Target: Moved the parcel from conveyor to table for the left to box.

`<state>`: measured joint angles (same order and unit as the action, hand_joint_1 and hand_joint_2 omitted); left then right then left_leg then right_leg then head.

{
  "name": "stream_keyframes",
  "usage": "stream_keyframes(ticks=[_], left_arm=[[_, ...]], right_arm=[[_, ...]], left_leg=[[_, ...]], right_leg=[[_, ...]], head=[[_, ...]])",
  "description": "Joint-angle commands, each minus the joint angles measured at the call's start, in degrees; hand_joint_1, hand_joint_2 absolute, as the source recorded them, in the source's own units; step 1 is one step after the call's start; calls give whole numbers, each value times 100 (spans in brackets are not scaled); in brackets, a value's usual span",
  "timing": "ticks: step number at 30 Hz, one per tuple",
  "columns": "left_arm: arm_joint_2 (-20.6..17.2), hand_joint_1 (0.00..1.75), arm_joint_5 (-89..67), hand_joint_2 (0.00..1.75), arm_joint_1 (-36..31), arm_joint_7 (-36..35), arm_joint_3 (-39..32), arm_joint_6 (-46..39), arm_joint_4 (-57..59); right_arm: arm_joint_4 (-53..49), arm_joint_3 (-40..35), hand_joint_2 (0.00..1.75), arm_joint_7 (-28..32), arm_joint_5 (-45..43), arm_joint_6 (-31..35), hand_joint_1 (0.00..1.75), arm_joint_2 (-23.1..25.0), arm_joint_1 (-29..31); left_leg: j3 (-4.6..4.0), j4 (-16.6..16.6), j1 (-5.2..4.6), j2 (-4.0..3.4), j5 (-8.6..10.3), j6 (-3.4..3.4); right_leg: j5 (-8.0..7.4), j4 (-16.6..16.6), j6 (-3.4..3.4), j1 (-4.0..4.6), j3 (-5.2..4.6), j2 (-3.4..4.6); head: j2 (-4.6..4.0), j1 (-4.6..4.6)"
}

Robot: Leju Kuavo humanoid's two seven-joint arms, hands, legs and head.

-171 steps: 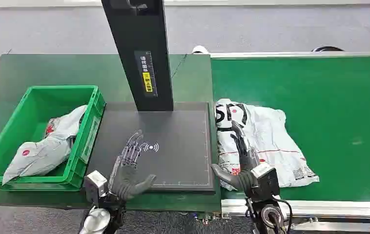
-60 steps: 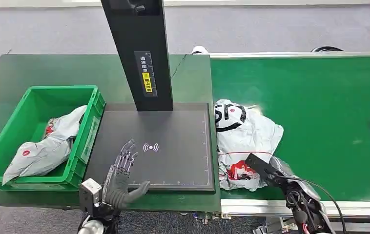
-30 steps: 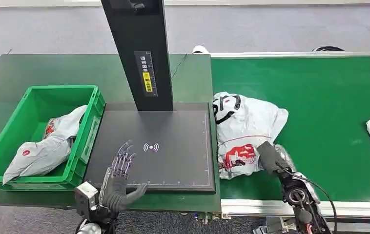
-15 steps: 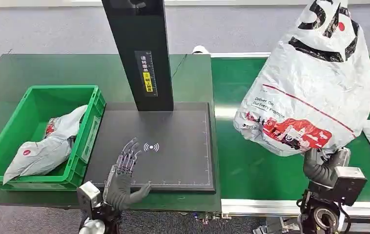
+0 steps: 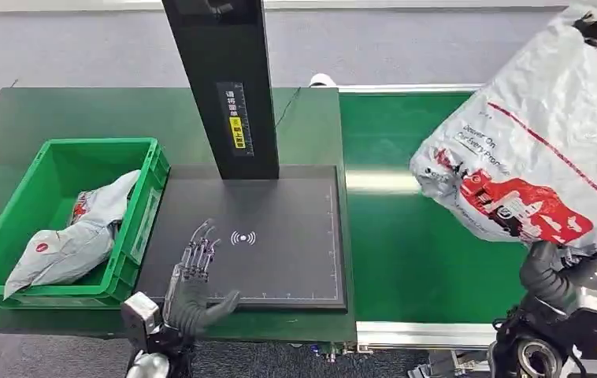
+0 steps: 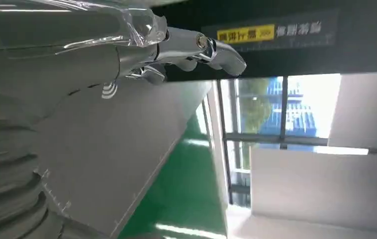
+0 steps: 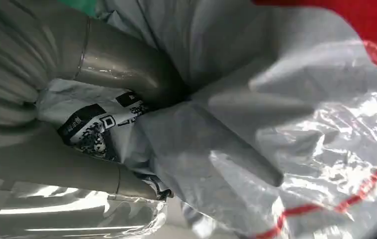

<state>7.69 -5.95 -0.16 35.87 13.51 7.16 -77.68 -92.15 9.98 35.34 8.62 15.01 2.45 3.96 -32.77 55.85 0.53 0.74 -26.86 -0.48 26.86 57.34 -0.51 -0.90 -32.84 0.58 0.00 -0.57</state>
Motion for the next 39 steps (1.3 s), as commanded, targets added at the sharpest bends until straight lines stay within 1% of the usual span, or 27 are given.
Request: stream_keyframes(ticks=[1, 2, 3, 4, 5, 7, 9, 12, 14, 15, 16, 17, 19, 21, 22, 23, 25, 26, 32, 35, 39], left_arm=[[51, 0, -66, 175, 135, 362, -393, -1252, -436], [76, 0, -102, 175, 138, 413, -431, -1534, -566], [86, 0, -92, 175, 140, 413, -469, -1727, -678], [55, 0, -63, 175, 151, 413, -462, -1927, -804], [19, 0, -29, 175, 179, 413, -464, -2069, -944], [-43, 0, 29, 175, 228, 413, -474, -2178, -1015], [-70, 0, 94, 175, 267, 413, -492, -2178, -1065], [-65, 0, 94, 175, 267, 413, -487, -2178, -1064], [-60, 0, 94, 175, 266, 413, -482, -2179, -1062], [-35, 0, 130, 175, 262, 413, -501, -2218, -1078], [-41, 0, 163, 175, 278, 413, -500, -2300, -1126], [-60, 0, 203, 175, 298, 413, -488, -2318, -1159], [-81, 0, 253, 175, 288, 413, -476, -2354, -1212], [-96, 0, 277, 175, 238, 413, -442, -2385, -1161], [-107, 0, 313, 175, 213, 413, -415, -2380, -1133], [-120, 0, 346, 175, 160, 413, -378, -2377, -1093], [-149, 0, 383, 175, 58, 413, -330, -2365, -985], [-152, 0, 416, 175, -18, 413, -316, -2334, -913], [-197, 0, 469, 175, -105, 413, -241, -2277, -737], [-212, 0, 519, 175, -192, 413, -194, -2261, -634], [-187, 0, 525, 175, -247, 413, -140, -2235, -539]], right_arm=[[1966, -1722, 175, -1326, 1417, -938, 175, -551, 658], [2215, -1819, 175, -1411, 1505, -1108, 175, -516, 798], [2393, -1925, 175, -1561, 1576, -1319, 175, -526, 899], [2550, -1973, 175, -1584, 1595, -1426, 175, -498, 985], [2739, -2095, 175, -1687, 1700, -1564, 175, -515, 1087], [2978, -2208, 175, -1833, 1709, -1830, 175, -532, 1162], [3080, -2240, 175, -1854, 1718, -1847, 175, -551, 1153], [3083, -2239, 175, -1851, 1720, -1849, 175, -562, 1144], [3074, -2234, 175, -1851, 1720, -1848, 175, -569, 1155], [3054, -2273, 175, -1882, 1737, -1917, 175, -599, 1142], [3073, -2306, 175, -1959, 1718, -2039, 175, -610, 1136], [3167, -2377, 175, -2029, 1764, -2097, 175, -632, 1163], [3495, -2577, 175, -2069, 1851, -2236, 175, -669, 1309], [3903, -2878, 175, -2001, 1919, -2523, 175, -692, 1536], [4082, -3069, 175, -1827, 1885, -2776, 175, -713, 1640], [4215, -3279, 175, -1415, 1728, -3165, 175, -741, 1732], [4328, -3677, 175, -1020, 1716, -3496, 175, -790, 1855], [4306, -3903, 175, -833, 1704, -3718, 175, -806, 1903], [4112, -4347, 175, -570, 1438, -4229, 175, -724, 1935], [4163, -4482, 175, -545, 1392, -4284, 175, -695, 2009], [4134, -4532, 175, -493, 1341, -4321, 175, -777, 1968]], left_leg=[[22, -6, 12, -49, -4, 0], [18, -4, 7, -32, -2, 0], [21, -4, 8, -43, -2, 1], [17, -1, 9, -30, -3, 1], [19, -2, 8, -42, -2, 1], [13, 0, 7, -27, -2, 1], [23, -4, 7, -34, -5, 3], [17, -3, 4, -15, -2, 1], [14, -2, 4, -17, -2, 1], [8, -1, 2, -8, 0, 1], [12, -2, 3, -16, -1, 1], [9, -1, 3, -11, -1, 0], [22, -4, 9, -24, -2, 3], [13, -3, 5, -18, -1, 0], [16, -3, 5, -26, -1, 1], [18, -3, 6, -24, -1, 2], [18, -5, 5, -27, -1, 1], [12, -2, 3, -16, 1, 0], [20, -4, 7, -19, -1, 1], [14, -3, 2, -12, 1, 0], [16, -4, 3, -10, 3, 1]], right_leg=[[-15, -17, 6, 14, 12, 39], [-9, -11, 4, 9, 10, 23], [-13, -13, 5, 11, 10, 31], [-8, -10, 4, 11, 10, 20], [-11, -11, 6, 11, 8, 31], [-7, -7, 3, 9, 6, 20], [-7, -13, 4, 10, 17, 23], [-2, -8, 3, 6, 13, 8], [-3, -7, 4, 6, 10, 9], [-2, -5, 2, 4, 5, 3], [-3, -6, 4, 5, 8, 8], [-3, -5, 3, 5, 6, 5], [-7, -16, 8, 13, 22, 6], [-5, -9, 5, 7, 9, 9], [-8, -9, 5, 7, 8, 16], [-7, -11, 6, 9, 12, 11], [-8, -11, 5, 8, 11, 16], [-5, -6, 4, 5, 4, 10], [-5, -12, 7, 10, 15, 5], [-3, -6, 4, 4, 6, 4], [-4, -8, 6, 6, 11, -3]], head=[[0, 2], [0, 0], [0, 2], [0, 2], [0, 0], [0, 2], [0, 2], [0, 0], [0, 0], [0, 2], [0, 0], [0, 2], [0, 2], [0, 2], [0, 0], [0, 0], [0, 0], [0, 0], [0, 0], [0, 2], [0, 0]])
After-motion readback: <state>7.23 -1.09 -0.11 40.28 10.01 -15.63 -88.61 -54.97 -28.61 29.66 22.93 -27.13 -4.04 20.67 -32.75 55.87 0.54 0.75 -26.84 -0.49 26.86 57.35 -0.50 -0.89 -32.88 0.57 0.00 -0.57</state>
